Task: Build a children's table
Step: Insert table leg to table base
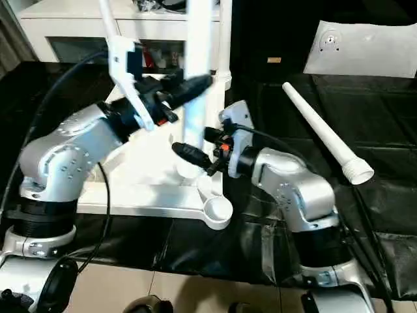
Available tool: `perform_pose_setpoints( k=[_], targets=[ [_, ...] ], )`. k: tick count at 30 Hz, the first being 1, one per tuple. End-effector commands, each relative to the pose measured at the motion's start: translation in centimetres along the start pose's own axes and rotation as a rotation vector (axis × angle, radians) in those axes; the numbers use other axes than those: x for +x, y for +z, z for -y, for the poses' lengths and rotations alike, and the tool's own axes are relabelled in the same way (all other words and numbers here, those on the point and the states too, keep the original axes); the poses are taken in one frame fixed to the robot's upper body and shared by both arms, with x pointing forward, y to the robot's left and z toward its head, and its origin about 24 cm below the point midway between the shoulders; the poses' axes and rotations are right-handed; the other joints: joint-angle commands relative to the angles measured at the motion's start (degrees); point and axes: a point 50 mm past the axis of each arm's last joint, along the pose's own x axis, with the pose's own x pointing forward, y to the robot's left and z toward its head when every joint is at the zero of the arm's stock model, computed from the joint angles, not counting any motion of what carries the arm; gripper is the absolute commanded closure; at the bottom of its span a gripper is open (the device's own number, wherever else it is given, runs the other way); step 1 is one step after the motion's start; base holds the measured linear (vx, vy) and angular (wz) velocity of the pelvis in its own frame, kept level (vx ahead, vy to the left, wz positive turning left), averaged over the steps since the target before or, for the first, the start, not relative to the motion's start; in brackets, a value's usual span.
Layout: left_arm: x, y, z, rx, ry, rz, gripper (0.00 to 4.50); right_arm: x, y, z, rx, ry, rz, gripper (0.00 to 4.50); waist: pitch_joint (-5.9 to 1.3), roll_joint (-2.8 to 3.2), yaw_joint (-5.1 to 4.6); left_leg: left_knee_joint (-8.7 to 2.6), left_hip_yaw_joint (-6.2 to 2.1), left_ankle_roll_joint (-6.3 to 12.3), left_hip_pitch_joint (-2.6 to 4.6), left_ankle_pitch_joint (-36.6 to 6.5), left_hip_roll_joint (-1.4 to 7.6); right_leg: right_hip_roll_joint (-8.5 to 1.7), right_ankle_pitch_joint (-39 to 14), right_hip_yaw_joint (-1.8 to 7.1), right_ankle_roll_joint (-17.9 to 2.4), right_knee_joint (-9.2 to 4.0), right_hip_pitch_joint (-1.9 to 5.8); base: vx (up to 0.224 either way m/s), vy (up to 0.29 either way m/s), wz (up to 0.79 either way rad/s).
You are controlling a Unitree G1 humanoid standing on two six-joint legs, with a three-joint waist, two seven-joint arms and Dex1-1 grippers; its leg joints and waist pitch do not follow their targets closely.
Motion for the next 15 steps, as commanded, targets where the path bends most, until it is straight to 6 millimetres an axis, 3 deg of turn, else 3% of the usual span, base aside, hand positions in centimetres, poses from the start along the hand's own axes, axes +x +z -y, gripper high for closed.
perform_pose_setpoints(
  k=[1,15],
  targets=[
    [-0.03,0.52,0.39,0.047,-0.023,0.015,2.69,0.34,0.30,-0.16,-0.006,0.004,-0.008,0.80,-5.19,-1.30,-0.08,-3.59,-1.21,2.73,0.90,-7.2,2.75,-4.96,-24.0,2.94,-3.0,-4.77,3.06,0.000,0.000,0.00],
    [0.05,0.19,0.33,0.144,-0.063,-0.033,2.69,0.49,-0.18,-0.51,0.019,0.044,-0.046,1.88,-5.20,-1.01,-0.10,-3.68,-1.26,2.29,0.99,-7.4,2.86,-5.02,-23.1,3.06,-3.4,-4.55,3.10,0.000,0.000,0.00]
  ],
)
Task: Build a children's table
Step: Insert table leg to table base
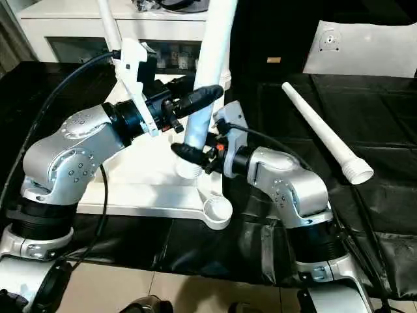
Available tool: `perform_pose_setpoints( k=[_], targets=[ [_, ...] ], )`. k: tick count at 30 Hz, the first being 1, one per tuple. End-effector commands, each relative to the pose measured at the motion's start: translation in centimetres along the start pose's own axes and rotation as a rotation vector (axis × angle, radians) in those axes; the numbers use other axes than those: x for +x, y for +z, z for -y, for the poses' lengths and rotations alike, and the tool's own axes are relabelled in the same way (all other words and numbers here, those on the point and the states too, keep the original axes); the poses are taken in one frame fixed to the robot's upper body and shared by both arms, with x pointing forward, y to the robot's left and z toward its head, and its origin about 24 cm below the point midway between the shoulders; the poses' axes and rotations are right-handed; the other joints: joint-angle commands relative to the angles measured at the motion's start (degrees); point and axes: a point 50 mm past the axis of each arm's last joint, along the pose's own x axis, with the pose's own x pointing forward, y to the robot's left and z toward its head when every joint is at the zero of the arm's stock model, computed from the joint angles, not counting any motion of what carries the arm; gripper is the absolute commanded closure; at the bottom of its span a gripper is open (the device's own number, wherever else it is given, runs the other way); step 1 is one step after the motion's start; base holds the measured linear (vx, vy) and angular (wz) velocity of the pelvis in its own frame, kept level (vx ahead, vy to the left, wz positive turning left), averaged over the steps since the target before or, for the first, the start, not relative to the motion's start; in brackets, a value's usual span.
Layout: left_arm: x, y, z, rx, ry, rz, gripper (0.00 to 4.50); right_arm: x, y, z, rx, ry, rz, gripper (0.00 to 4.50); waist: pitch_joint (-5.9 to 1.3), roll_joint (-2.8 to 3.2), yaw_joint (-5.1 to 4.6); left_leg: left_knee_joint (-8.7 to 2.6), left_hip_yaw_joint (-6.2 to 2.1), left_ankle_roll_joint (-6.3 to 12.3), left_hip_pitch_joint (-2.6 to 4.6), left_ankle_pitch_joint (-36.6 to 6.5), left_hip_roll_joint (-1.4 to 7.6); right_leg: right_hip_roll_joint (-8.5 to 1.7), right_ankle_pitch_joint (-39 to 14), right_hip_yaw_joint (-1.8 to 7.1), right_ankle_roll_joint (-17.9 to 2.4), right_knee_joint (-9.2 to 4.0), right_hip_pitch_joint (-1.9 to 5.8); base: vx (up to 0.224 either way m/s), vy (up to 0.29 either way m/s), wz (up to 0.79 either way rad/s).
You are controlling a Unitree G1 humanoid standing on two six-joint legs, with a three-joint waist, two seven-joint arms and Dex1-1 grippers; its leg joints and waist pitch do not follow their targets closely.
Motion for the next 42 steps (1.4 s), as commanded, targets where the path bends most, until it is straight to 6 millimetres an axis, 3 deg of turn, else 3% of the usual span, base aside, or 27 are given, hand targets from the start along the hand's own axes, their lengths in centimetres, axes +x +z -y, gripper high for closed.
perform_pose_setpoints(
  k=[1,7,17,20,23,25,30,32,33,35,36,37,39,42],
  targets=[
    [0.0,0.3,0.0,0.021,-0.009,0.003,2.69,0.0,0.0,-0.2,0.001,0.012,-0.009,1.99,-5.22,-1.00,-0.08,-3.67,-1.27,2.31,0.97,-7.3,2.88,-5.01,-22.7,3.05,-3.6,-4.47,3.11,0.000,0.000,0.00],
    [0.1,0.2,0.2,0.019,-0.025,-0.004,2.69,0.1,-0.1,-0.2,0.017,0.015,-0.004,2.46,-5.23,-1.00,-0.04,-3.64,-1.24,2.34,0.95,-7.2,2.86,-5.08,-22.5,3.09,-3.9,-4.45,3.15,0.000,0.000,0.00],
    [0.2,0.6,0.8,-0.093,-0.058,0.041,2.69,0.3,-0.2,-0.2,0.016,-0.044,0.050,2.54,-5.26,-0.95,-0.06,-3.59,-1.17,2.17,0.90,-7.1,2.77,-5.13,-22.4,3.07,-4.3,-4.43,3.15,0.000,0.000,0.00],
    [0.4,1.3,1.7,-0.151,-0.124,0.088,1.99,0.3,-0.4,-0.2,0.036,-0.054,0.033,2.54,-5.21,-0.93,-0.09,-3.62,-1.22,2.19,0.92,-7.1,2.87,-5.07,-22.2,3.02,-4.6,-4.40,3.15,0.000,0.000,0.00],
    [0.4,1.8,2.9,-0.209,-0.215,0.126,1.86,0.4,-0.5,-0.2,0.039,-0.058,0.029,2.54,-5.22,-0.62,0.10,-3.58,-1.24,2.16,1.04,-7.7,2.89,-5.16,-22.9,3.02,-4.9,-4.50,3.07,0.000,0.000,0.00],
    [0.3,1.8,3.2,-0.226,-0.236,0.135,1.65,0.5,-0.5,-0.2,0.045,-0.064,0.037,2.54,-5.22,-0.78,-0.05,-3.68,-1.27,2.30,0.91,-7.8,2.90,-5.00,-22.4,2.99,-4.5,-4.43,3.15,0.000,0.000,0.00],
    [-0.1,0.7,4.6,-0.199,-0.322,0.066,1.52,0.4,-0.6,-0.1,0.059,-0.119,0.102,2.54,-5.12,-0.48,-0.29,-3.78,-1.32,1.94,1.14,-8.6,2.91,-4.93,-23.6,3.01,-3.7,-4.71,2.91,0.000,0.000,0.00],
    [-0.1,0.9,4.4,-0.215,-0.303,0.098,1.36,0.3,-0.4,-0.2,0.066,-0.124,0.128,2.54,-5.02,-0.57,-0.41,-3.81,-1.24,1.79,1.08,-9.1,2.79,-4.95,-24.4,2.98,-3.4,-4.92,2.94,0.000,0.000,0.00],
    [-0.1,1.6,4.1,-0.252,-0.279,0.177,1.12,0.2,-0.2,-0.3,0.078,-0.137,0.164,2.54,-5.08,0.06,-0.28,-3.76,-1.30,1.54,1.40,-9.6,2.82,-4.92,-24.9,2.94,-3.4,-4.97,2.78,0.000,0.000,0.00],
    [-0.2,2.5,3.5,-0.291,-0.233,0.282,1.12,-0.2,0.0,-0.4,0.100,-0.162,0.212,2.54,-5.08,-0.37,-0.07,-3.83,-1.27,1.10,1.55,-10.4,3.15,-5.06,-24.2,2.91,-4.5,-5.21,2.81,0.000,0.000,0.00],
    [-0.4,2.7,3.3,-0.307,-0.209,0.321,1.11,-0.5,0.1,-0.4,0.117,-0.179,0.240,2.54,-5.03,-0.46,-0.20,-3.95,-1.34,1.25,1.29,-10.4,3.14,-5.00,-23.7,2.85,-4.6,-5.12,2.99,0.000,0.000,0.00],
    [-0.5,2.8,3.2,-0.314,-0.194,0.339,1.03,-0.7,0.1,-0.4,0.127,-0.190,0.257,2.55,-5.11,-0.51,-0.36,-4.03,-1.46,1.51,0.86,-10.2,3.08,-5.00,-22.8,2.80,-4.3,-4.82,3.34,0.000,0.000,0.00],
    [-1.4,2.8,2.1,-0.314,-0.111,0.382,0.73,-1.8,0.0,-0.4,0.124,-0.253,0.285,2.55,-4.72,-0.52,-0.77,-4.15,-1.37,1.87,0.80,-10.5,2.75,-4.87,-23.9,2.80,-3.2,-5.14,3.23,0.000,0.000,0.00],
    [-2.2,2.4,1.3,-0.292,-0.040,0.365,0.67,-2.8,-0.3,-0.4,0.113,-0.313,0.291,2.55,-4.78,-0.60,-1.26,-3.99,-1.15,1.67,0.87,-9.6,2.11,-4.60,-27.8,2.61,-0.1,-5.72,3.21,0.000,0.000,0.00]
  ],
)
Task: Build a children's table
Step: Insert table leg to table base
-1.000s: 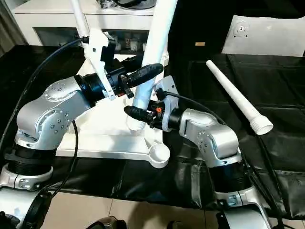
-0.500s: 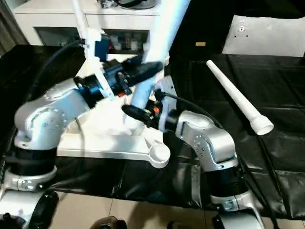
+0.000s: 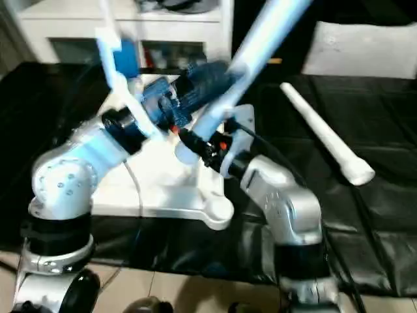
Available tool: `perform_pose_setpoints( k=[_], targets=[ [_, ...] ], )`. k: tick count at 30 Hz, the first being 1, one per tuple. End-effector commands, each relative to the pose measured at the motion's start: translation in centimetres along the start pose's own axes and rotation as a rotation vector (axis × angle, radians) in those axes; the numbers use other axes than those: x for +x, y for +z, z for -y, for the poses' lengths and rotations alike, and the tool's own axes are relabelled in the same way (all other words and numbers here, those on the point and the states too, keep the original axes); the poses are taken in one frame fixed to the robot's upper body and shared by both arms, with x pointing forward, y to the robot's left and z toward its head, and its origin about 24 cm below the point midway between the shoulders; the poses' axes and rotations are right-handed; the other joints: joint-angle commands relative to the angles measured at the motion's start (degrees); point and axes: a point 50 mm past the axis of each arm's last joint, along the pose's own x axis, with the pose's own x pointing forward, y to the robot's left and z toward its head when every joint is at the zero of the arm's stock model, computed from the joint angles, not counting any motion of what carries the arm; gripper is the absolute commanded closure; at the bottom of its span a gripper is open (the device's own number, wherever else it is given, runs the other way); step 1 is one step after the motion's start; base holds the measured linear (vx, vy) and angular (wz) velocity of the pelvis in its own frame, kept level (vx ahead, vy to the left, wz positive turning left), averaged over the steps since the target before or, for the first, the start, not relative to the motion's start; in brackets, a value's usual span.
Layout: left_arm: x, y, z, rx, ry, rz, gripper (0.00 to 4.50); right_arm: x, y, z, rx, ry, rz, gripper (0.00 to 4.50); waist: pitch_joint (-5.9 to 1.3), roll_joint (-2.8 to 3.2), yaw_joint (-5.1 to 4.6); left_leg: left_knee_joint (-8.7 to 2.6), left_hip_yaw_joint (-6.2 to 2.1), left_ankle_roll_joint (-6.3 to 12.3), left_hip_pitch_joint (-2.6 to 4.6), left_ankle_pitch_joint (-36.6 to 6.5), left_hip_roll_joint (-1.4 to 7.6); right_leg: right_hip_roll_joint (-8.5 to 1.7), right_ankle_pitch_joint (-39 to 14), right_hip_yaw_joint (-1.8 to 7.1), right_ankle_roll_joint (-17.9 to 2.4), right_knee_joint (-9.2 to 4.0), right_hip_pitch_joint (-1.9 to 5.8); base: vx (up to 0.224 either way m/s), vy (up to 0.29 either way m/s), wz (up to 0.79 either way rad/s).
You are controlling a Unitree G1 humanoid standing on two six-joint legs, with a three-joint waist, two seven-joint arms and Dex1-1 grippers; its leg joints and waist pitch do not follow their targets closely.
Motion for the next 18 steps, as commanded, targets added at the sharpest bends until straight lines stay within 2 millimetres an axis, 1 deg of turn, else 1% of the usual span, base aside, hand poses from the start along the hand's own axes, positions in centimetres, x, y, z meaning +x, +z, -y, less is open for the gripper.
perform_pose_setpoints(
  k=[1,2,3,4,5,6,7,8,9,10,11,12,13,14,15,16,17,18],
  targets=[
    [-0.9,0.0,-0.8,0.042,0.073,-0.024,0.67,-0.6,1.0,-0.1,-0.032,-0.029,0.037,2.55,-4.58,-0.83,-0.38,-3.84,-1.28,1.65,0.85,-9.6,2.17,-4.50,-28.2,2.52,0.5,-5.58,2.90,0.000,0.000,0.00],
    [-1.5,-0.5,-1.1,0.084,0.090,-0.088,0.67,-1.0,1.0,0.0,-0.048,-0.056,0.034,2.55,-4.47,-0.57,-0.73,-4.03,-1.47,1.65,0.84,-9.9,2.30,-4.33,-28.1,2.51,1.1,-5.46,2.74,0.000,0.000,0.00],
    [-2.7,-1.7,-1.5,0.152,0.113,-0.205,0.67,-1.6,0.9,-0.1,-0.060,-0.080,0.027,2.55,-4.39,-0.60,-0.93,-4.22,-1.64,1.70,0.85,-10.3,2.37,-4.27,-28.6,2.47,1.6,-5.60,2.68,0.000,0.000,0.00],
    [-3.5,-2.5,-1.6,0.194,0.121,-0.287,0.67,-2.0,0.8,-0.2,-0.067,-0.094,0.023,2.55,-4.10,-0.32,-1.32,-4.50,-1.79,1.50,0.95,-11.8,2.47,-4.18,-29.2,2.61,2.2,-5.57,2.44,0.000,0.000,0.00],
    [-4.5,-3.5,-1.7,0.225,0.125,-0.372,0.67,-2.5,0.6,-0.4,-0.088,-0.115,0.006,2.55,-4.13,-0.18,-1.72,-4.52,-1.76,1.13,1.06,-12.3,2.44,-4.26,-29.2,2.72,2.4,-5.46,2.41,0.000,0.000,0.00],
    [-5.2,-4.2,-1.7,0.244,0.123,-0.430,0.67,-2.8,0.4,-0.6,-0.098,-0.129,-0.009,2.55,-4.16,-0.12,-1.93,-4.48,-1.66,1.08,1.15,-12.5,2.39,-4.22,-29.2,2.69,2.0,-5.54,2.35,0.000,0.000,0.00],
    [-6.0,-5.0,-1.5,0.261,0.108,-0.495,0.67,-3.3,-0.1,-0.8,-0.104,-0.139,-0.034,2.55,-3.91,0.50,-1.97,-4.54,-1.88,0.80,1.13,-13.1,2.33,-4.27,-29.4,2.66,1.8,-5.49,2.25,0.000,0.000,0.00],
    [-6.9,-5.9,-1.2,0.267,0.082,-0.560,0.67,-3.7,-0.5,-1.0,-0.100,-0.150,-0.042,2.55,-3.81,0.19,-2.23,-4.68,-1.87,0.83,1.17,-14.1,2.46,-4.32,-29.4,2.84,1.4,-5.69,2.17,0.000,0.000,0.00],
    [-7.4,-6.5,-1.0,0.268,0.063,-0.597,0.67,-3.9,-0.7,-1.1,-0.094,-0.156,-0.045,2.55,-3.80,0.23,-2.36,-4.67,-1.79,0.88,1.15,-14.4,2.41,-4.38,-29.6,2.89,1.2,-5.69,2.16,0.000,0.000,0.00],
    [-8.3,-7.3,-0.9,0.288,0.036,-0.655,0.67,-4.2,-1.0,-1.3,-0.097,-0.163,-0.053,2.55,-3.56,0.16,-2.40,-4.74,-1.83,0.98,1.19,-15.3,2.38,-4.40,-30.8,2.79,1.0,-6.01,2.00,0.000,0.000,0.00],
    [-9.2,-8.1,-0.9,0.308,0.005,-0.717,0.67,-4.5,-1.4,-1.3,-0.098,-0.171,-0.065,2.55,-3.27,0.12,-2.54,-4.80,-1.81,0.84,1.37,-16.9,2.35,-4.42,-32.8,2.78,1.5,-6.31,1.79,0.000,0.000,0.00],
    [-9.7,-8.5,-0.9,0.327,-0.016,-0.755,0.67,-4.7,-1.5,-1.3,-0.097,-0.173,-0.074,2.55,-3.09,0.07,-2.52,-4.88,-2.02,0.78,1.38,-17.8,2.30,-4.44,-33.9,2.74,1.9,-6.46,1.76,0.000,0.000,0.00],
    [-10.0,-8.7,-0.9,0.333,-0.032,-0.778,0.67,-4.7,-1.7,-1.3,-0.099,-0.174,-0.080,2.55,-3.02,0.16,-2.76,-4.90,-1.92,0.49,1.39,-18.5,2.26,-4.39,-34.8,2.75,2.3,-6.42,1.77,0.000,0.000,0.00],
    [-10.8,-9.3,-1.0,0.338,-0.072,-0.835,0.67,-4.9,-1.9,-1.3,-0.108,-0.173,-0.096,2.55,-2.92,0.13,-2.82,-4.75,-1.88,0.16,1.83,-19.9,2.10,-4.44,-36.8,2.57,2.7,-6.74,1.48,0.000,0.000,0.00],
    [-11.2,-9.5,-1.0,0.337,-0.098,-0.866,0.85,-5.0,-2.1,-1.3,-0.113,-0.173,-0.106,2.55,-2.72,0.15,-2.97,-4.76,-2.03,-0.06,1.89,-21.0,2.01,-4.47,-38.2,2.45,3.2,-6.93,1.44,0.000,0.000,0.00],
    [-11.9,-9.9,-1.2,0.307,-0.146,-0.917,0.85,-5.1,-2.2,-1.2,-0.122,-0.174,-0.123,2.55,-2.50,-0.17,-3.11,-4.78,-2.07,-0.08,1.90,-21.9,1.94,-4.54,-39.5,2.32,3.6,-7.20,1.37,0.000,0.000,0.00],
    [-12.1,-9.9,-1.4,0.286,-0.161,-0.934,0.96,-5.1,-2.3,-1.2,-0.125,-0.174,-0.129,2.55,-2.43,-0.24,-3.16,-4.70,-2.05,-0.11,2.07,-22.3,1.85,-4.60,-40.5,2.24,3.8,-7.43,1.26,0.000,0.000,0.00],
    [-12.2,-10.0,-1.6,0.285,-0.172,-0.943,0.96,-5.1,-2.3,-1.1,-0.128,-0.173,-0.134,2.55,-2.36,-0.01,-3.45,-4.60,-2.14,-0.40,2.26,-23.5,1.80,-4.65,-41.5,2.01,3.8,-7.52,1.20,0.000,0.000,0.00]
  ],
)
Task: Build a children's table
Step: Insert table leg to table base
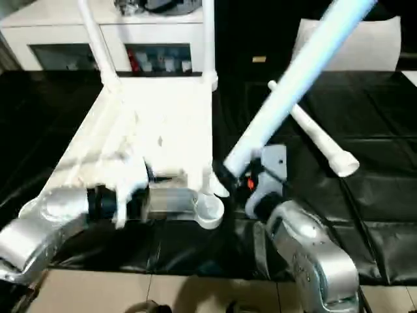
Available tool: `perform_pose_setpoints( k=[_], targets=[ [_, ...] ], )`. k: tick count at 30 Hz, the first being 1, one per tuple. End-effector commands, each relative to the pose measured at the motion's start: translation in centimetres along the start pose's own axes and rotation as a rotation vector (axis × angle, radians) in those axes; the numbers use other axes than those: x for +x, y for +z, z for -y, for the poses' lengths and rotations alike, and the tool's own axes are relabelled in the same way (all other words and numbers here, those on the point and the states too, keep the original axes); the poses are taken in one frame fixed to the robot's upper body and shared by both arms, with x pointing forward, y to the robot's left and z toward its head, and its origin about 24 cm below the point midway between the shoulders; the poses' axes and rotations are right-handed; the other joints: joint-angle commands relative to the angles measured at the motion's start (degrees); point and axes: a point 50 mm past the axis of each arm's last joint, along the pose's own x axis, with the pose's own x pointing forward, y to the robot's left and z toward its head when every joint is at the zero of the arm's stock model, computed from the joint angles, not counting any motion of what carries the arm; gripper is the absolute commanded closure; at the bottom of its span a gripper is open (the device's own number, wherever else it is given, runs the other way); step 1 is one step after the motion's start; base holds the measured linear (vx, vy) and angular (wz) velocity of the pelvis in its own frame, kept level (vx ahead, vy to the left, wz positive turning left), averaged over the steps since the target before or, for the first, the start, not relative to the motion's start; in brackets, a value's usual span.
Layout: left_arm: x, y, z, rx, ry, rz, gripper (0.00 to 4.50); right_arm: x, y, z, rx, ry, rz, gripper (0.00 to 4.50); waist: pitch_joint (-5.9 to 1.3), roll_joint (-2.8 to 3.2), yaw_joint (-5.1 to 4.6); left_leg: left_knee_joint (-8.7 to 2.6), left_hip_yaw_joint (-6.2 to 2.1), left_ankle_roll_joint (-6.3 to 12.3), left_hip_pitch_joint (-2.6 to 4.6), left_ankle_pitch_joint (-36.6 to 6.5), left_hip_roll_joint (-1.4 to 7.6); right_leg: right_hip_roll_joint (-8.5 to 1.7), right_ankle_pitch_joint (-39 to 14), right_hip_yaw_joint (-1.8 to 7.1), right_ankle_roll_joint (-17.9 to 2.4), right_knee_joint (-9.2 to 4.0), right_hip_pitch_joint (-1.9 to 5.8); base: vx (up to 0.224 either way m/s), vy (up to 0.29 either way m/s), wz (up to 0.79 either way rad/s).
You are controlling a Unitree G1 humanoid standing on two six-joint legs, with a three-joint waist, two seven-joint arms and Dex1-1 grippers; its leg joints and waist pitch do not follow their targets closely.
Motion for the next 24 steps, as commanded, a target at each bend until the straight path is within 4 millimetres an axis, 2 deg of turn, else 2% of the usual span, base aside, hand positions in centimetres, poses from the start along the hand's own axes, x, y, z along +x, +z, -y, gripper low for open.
perform_pose_setpoints(
  k=[1,2,3,5,7,8,9,10,11,12,13,14,15,16,17,18,19,20,21,22,23,24],
  targets=[
    [-0.1,-0.3,-0.6,0.031,-0.039,-0.030,1.03,-0.1,0.1,-0.1,-0.022,0.006,-0.007,2.55,-2.35,-0.24,-0.73,-4.39,-2.18,-0.42,2.08,-24.0,1.89,-4.60,-41.6,1.89,3.7,-7.34,1.16,0.000,0.000,0.00],
    [-0.1,-0.4,-0.9,0.029,-0.049,-0.043,1.14,-0.1,0.2,-0.1,-0.027,0.007,-0.008,2.55,-2.27,-0.12,-1.12,-4.26,-2.29,-0.49,2.47,-25.5,1.88,-4.64,-42.2,1.45,3.8,-7.75,1.08,0.000,0.000,0.00],
    [-0.1,-0.5,-1.4,0.034,-0.066,-0.068,1.36,-0.1,0.2,0.0,-0.033,0.009,-0.011,2.55,-2.15,0.10,-1.62,-4.57,-2.68,-0.69,2.21,-27.0,2.17,-4.71,-41.4,1.03,3.5,-7.61,1.63,0.000,0.000,0.00],
    [-0.2,-0.7,-1.7,0.045,-0.076,-0.085,1.38,-0.1,0.2,-0.1,-0.035,0.012,-0.014,2.55,-2.04,0.33,-1.84,-4.88,-3.10,-0.85,2.56,-29.7,2.55,-4.60,-40.7,0.61,3.4,-7.78,1.81,0.000,0.000,0.00],
    [0.0,-1.1,-2.7,0.064,-0.076,-0.111,1.49,-0.1,0.2,0.0,-0.039,0.011,-0.018,2.55,-1.51,0.52,-2.66,-5.47,-3.69,-1.71,2.70,-34.1,2.84,-4.62,-39.9,0.18,2.8,-7.65,2.13,0.000,0.000,0.00],
    [0.1,-1.4,-3.3,0.060,-0.079,-0.132,1.78,-0.2,0.2,0.1,-0.044,0.010,-0.020,2.55,-1.06,0.50,-3.20,-5.87,-3.88,-2.13,2.92,-37.4,3.02,-4.31,-41.0,-0.53,3.2,-7.73,2.57,0.000,0.000,0.00],
    [0.1,-1.5,-3.4,0.055,-0.084,-0.140,1.78,-0.2,0.2,0.1,-0.047,0.009,-0.021,2.55,-0.99,1.12,-3.32,-6.78,-4.32,-2.97,2.73,-41.2,3.78,-4.18,-39.0,-0.57,2.7,-6.08,3.55,0.000,0.000,0.00],
    [0.1,-1.6,-3.5,0.053,-0.085,-0.144,1.86,-0.2,0.2,0.1,-0.048,0.008,-0.021,2.55,-1.11,1.30,-3.10,-8.63,-4.94,-4.07,1.57,-44.5,4.96,-4.36,-32.5,0.90,0.9,-2.40,5.02,0.000,0.000,0.00],
    [0.2,-1.8,-3.6,0.035,-0.091,-0.162,1.86,-0.2,0.2,0.2,-0.050,0.006,-0.022,2.55,-1.10,1.30,-2.72,-9.39,-4.91,-4.64,1.34,-45.6,5.21,-4.38,-30.3,1.69,0.1,-1.00,5.20,0.000,0.000,0.00],
    [0.2,-2.2,-3.7,0.010,-0.101,-0.182,1.91,-0.2,0.2,0.2,-0.052,0.003,-0.022,2.55,-0.90,0.42,-2.48,-8.96,-4.17,-5.25,1.90,-45.0,4.12,-4.53,-33.0,2.83,-0.2,-1.57,3.96,0.000,0.000,0.00],
    [0.2,-2.3,-3.8,0.004,-0.104,-0.186,2.05,-0.2,0.2,0.2,-0.053,0.003,-0.022,2.55,-1.11,-1.55,-2.32,-2.62,-2.57,-3.65,5.32,-32.0,-0.32,-6.91,-51.2,2.69,2.0,-8.18,-0.32,0.000,0.000,0.00],
    [0.3,-2.5,-3.9,-0.025,-0.105,-0.194,2.18,-0.3,0.2,0.3,-0.055,0.002,-0.022,2.55,-0.28,-2.19,-2.49,1.97,-1.98,-1.90,7.18,-24.8,-1.86,-8.34,-59.9,1.67,3.1,-11.45,-2.49,-0.038,-0.032,-0.18],
    [0.3,-2.6,-3.9,-0.036,-0.104,-0.192,2.18,-0.3,0.2,0.3,-0.057,0.001,-0.021,2.55,-0.40,-1.37,-3.06,1.59,-2.65,0.14,2.85,-15.0,-1.72,-8.49,-60.3,-1.98,7.5,-11.09,2.63,-0.024,-0.012,-0.21],
    [0.4,-2.7,-4.1,-0.035,-0.091,-0.192,2.26,-0.3,0.2,0.3,-0.058,0.001,-0.021,2.55,-1.18,0.69,-2.71,-0.27,-3.42,0.02,3.65,-18.1,-0.11,-7.69,-54.4,-3.01,7.3,-10.47,3.46,0.050,0.040,-0.30],
    [0.4,-2.8,-4.2,-0.034,-0.086,-0.192,2.26,-0.3,0.2,0.3,-0.058,0.001,-0.020,2.55,0.02,0.58,-4.00,-2.32,-4.70,-0.31,2.59,-25.5,1.93,-6.16,-49.3,-4.84,7.2,-10.16,3.77,0.000,0.000,0.00],
    [0.5,-2.9,-4.6,-0.020,-0.060,-0.194,2.29,-0.3,0.2,0.3,-0.060,0.001,-0.020,2.55,-0.47,3.77,-2.59,-10.04,-7.91,-2.76,-2.20,-44.6,6.84,-3.78,-24.8,-1.60,1.8,6.28,9.27,0.122,0.070,-0.08],
    [0.6,-3.1,-4.9,-0.010,-0.035,-0.196,2.44,-0.3,0.2,0.3,-0.062,0.001,-0.019,2.55,-0.33,3.12,-1.65,-11.08,-6.70,-3.69,-2.21,-48.0,6.30,-2.87,-14.0,-0.07,0.0,6.54,7.57,0.116,0.025,0.12],
    [0.6,-3.3,-5.5,0.004,0.007,-0.200,2.44,-0.2,0.2,0.3,-0.066,0.003,-0.020,2.55,-2.11,-0.50,-2.86,-6.06,-5.90,-4.67,3.48,-37.5,1.64,-5.57,-22.3,4.45,-2.0,0.76,3.69,0.116,0.025,0.12],
    [0.5,-3.4,-5.9,0.004,0.026,-0.202,2.64,-0.2,0.2,0.2,-0.074,0.008,-0.023,2.55,-1.93,-1.66,-1.64,-1.82,-4.33,-3.47,1.13,-20.2,-0.47,-8.99,-44.7,5.25,-0.3,-3.98,4.20,0.000,0.000,0.00],
    [0.5,-3.4,-5.9,0.004,0.026,-0.203,2.65,-0.2,0.2,0.2,-0.074,0.008,-0.023,2.55,-2.04,-2.00,-0.86,-0.73,-4.25,-1.63,1.06,-12.9,-0.38,-9.79,-49.1,5.97,1.4,-4.92,3.91,-0.004,-0.049,-0.22],
    [0.5,-3.5,-5.9,-0.001,0.024,-0.203,2.65,-0.2,0.1,0.2,-0.076,0.011,-0.024,2.55,-2.28,-1.52,-0.37,-0.89,-4.43,-0.45,0.79,-8.1,0.00,-9.91,-48.6,6.29,1.5,-4.84,3.93,-0.004,-0.049,-0.22],
    [0.4,-3.6,-5.9,-0.003,0.012,-0.211,2.73,-0.2,0.1,0.1,-0.078,0.015,-0.026,2.55,-2.53,-0.91,-0.24,-3.46,-4.37,-0.01,-0.51,-5.0,1.22,-6.98,-36.1,4.93,-1.3,-3.04,4.20,0.000,0.000,0.00]
  ],
)
